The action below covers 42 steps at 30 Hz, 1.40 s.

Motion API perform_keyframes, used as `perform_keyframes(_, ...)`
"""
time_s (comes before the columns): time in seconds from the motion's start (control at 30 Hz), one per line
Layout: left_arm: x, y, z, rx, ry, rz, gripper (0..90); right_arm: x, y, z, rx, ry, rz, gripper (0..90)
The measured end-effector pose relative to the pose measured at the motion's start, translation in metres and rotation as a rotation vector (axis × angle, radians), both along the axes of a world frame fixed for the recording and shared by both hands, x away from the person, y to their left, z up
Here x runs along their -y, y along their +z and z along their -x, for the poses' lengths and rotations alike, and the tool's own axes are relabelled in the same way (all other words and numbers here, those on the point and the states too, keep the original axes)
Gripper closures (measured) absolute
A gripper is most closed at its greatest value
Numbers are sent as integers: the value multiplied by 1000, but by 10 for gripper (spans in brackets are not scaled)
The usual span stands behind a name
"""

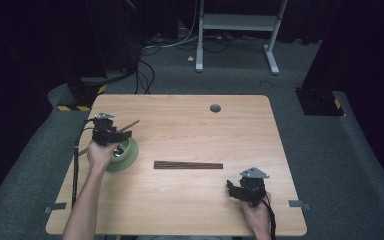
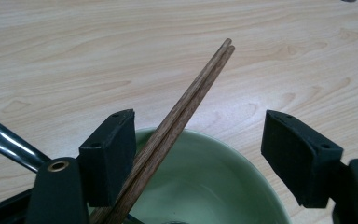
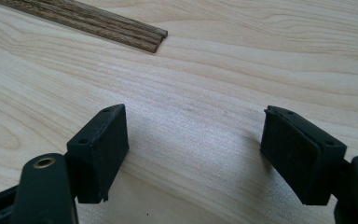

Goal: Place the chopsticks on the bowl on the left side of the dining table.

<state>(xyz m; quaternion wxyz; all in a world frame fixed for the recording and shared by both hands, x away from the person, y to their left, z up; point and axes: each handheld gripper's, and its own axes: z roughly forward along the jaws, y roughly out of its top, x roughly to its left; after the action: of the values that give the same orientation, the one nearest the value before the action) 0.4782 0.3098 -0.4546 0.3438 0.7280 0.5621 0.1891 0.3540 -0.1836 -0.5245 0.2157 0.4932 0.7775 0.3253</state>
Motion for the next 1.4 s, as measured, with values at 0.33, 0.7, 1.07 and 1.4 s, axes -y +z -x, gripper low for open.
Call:
perform_keyframes(0.33,6,-2,1,-16,-28,-2,271,0,0,0,0,0,0,226)
perform_keyframes(0.7,9,-1,3,-21,-50,-2,273,0,0,0,0,0,0,225)
perform_keyframes(1.07,6,-5,6,-26,-54,12,283,0,0,0,1,0,0,226)
perform_keyframes(1.4,6,-5,10,-23,-69,14,284,0,0,0,0,-1,1,226)
